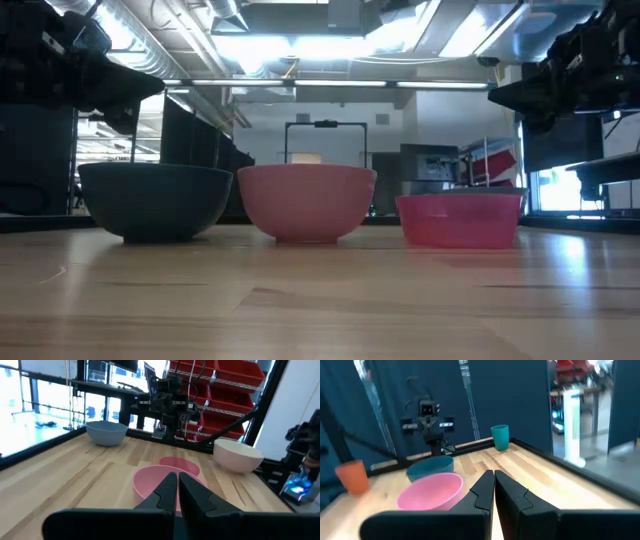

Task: Nest bowls inside each other
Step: Stack the light blue bowl on top of the light pink bowl

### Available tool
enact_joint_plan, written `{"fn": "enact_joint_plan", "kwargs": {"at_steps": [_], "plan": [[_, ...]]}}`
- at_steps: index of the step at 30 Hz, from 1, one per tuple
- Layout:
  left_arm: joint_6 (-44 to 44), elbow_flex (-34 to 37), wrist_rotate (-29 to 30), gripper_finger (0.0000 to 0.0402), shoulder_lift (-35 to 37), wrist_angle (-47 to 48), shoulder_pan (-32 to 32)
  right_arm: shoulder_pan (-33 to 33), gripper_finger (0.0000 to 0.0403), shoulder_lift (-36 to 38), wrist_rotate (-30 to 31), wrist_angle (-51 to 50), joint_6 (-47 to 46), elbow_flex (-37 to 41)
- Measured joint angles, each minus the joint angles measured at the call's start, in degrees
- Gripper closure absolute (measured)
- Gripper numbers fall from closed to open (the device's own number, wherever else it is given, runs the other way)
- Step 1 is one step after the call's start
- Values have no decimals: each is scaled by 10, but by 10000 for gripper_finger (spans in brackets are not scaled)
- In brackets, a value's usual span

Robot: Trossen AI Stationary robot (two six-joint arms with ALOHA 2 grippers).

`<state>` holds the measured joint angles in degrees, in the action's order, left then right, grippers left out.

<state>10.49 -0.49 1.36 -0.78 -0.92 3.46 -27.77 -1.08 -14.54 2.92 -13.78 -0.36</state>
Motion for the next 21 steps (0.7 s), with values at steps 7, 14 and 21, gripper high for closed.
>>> {"fn": "enact_joint_plan", "kwargs": {"at_steps": [7, 14, 21], "plan": [[40, -1, 19, 402, 0, -23, 0, 0, 402, 0, 24, 6, -124, -2], [42, -39, 41, 402, -26, -19, 0, 0, 402, -76, 19, -8, -148, -111], [44, -89, 49, 402, -83, -11, 0, 0, 403, -262, 2, -54, -115, -296]]}}
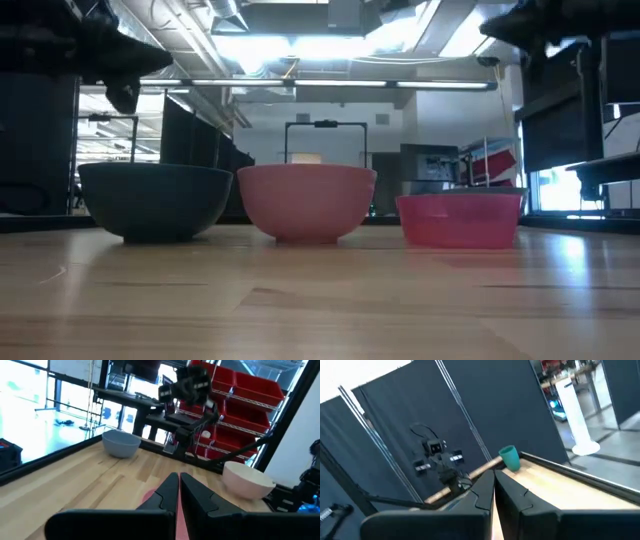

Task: Nest bowls inside each other
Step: Stack the light blue bowl on top of the light pink bowl

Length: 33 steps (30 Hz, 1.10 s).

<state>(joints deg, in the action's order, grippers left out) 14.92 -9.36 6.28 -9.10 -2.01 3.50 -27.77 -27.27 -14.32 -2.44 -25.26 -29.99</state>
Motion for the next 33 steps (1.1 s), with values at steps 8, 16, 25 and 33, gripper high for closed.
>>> {"fn": "enact_joint_plan", "kwargs": {"at_steps": [8, 16, 25, 33], "plan": [[1, -50, 4, 402, -50, -4, 0, 0, 403, -232, -38, -68, 96, -243], [7, -80, 4, 402, -56, -4, 0, -19, 403, -395, 75, -301, 252, -510], [9, -81, 4, 402, -56, 0, 0, -86, 326, -488, 137, -547, 252, -637], [7, -81, 4, 402, -56, 2, 0, -138, 193, -532, 173, -674, 244, -651]]}}
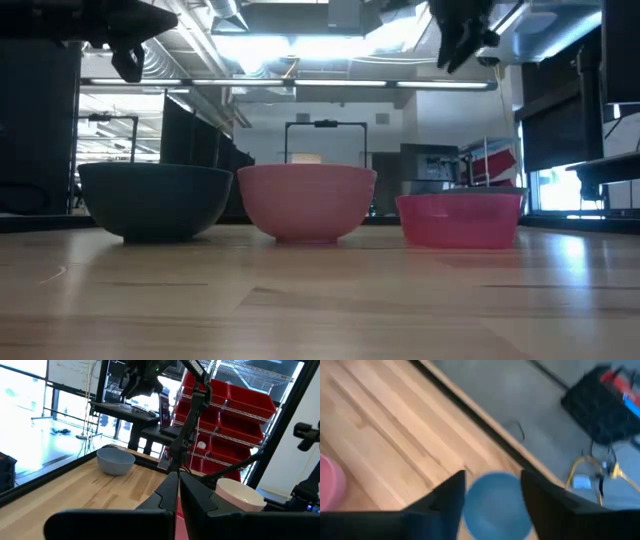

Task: Nest bowls inside each other
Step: Stack the light blue bowl on top of the light pink bowl

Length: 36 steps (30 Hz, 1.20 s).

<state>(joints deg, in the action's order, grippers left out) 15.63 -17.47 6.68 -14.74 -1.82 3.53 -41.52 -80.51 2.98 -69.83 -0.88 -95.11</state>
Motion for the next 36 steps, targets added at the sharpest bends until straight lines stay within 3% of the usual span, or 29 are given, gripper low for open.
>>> {"fn": "enact_joint_plan", "kwargs": {"at_steps": [4, 7, 18, 31, 36], "plan": [[1, 0, 0, 402, 0, 0, 0, -7, 131, -14, 12, -12, 18, 15], [1, 0, 0, 402, 0, 3, 0, -5, 117, -21, 26, 1, 26, 42], [11, -1, 0, 402, 0, 28, 0, -5, 143, -31, 34, 58, -13, 210], [8, -1, 0, 402, 0, 29, 0, 0, 141, -33, -26, 121, -62, 306], [7, -1, 0, 402, 0, 29, 0, 37, 141, -66, -31, 132, -59, 315]]}}
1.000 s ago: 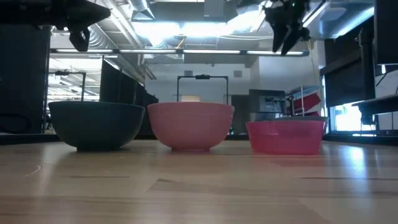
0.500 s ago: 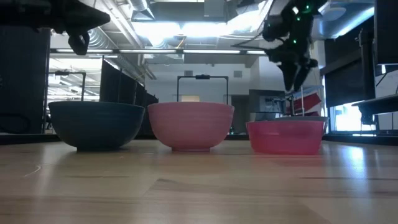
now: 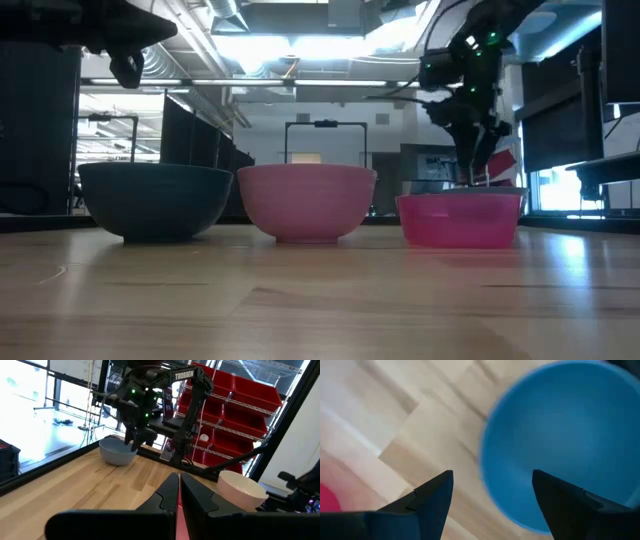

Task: Nest bowls inside each other
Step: Stack the light blue bowl on top of the light pink bowl

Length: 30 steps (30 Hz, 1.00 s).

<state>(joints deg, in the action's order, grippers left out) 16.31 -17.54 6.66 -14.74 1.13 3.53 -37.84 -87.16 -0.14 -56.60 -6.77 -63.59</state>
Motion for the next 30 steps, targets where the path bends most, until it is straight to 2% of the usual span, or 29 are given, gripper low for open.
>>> {"fn": "enact_joint_plan", "kwargs": {"at_steps": [4, 12, 25, 30], "plan": [[-2, 0, 0, 402, 0, 0, 0, 24, 141, -40, 17, -1, 10, 0], [1, 0, 0, 402, 0, 0, 0, 14, 152, -80, 42, 9, 20, 0], [-8, 0, 0, 402, 0, 14, 0, 14, 377, -90, 29, 16, 44, 0], [-13, 0, 0, 402, 0, 14, 0, 15, 400, -90, 25, 16, 56, 0]]}}
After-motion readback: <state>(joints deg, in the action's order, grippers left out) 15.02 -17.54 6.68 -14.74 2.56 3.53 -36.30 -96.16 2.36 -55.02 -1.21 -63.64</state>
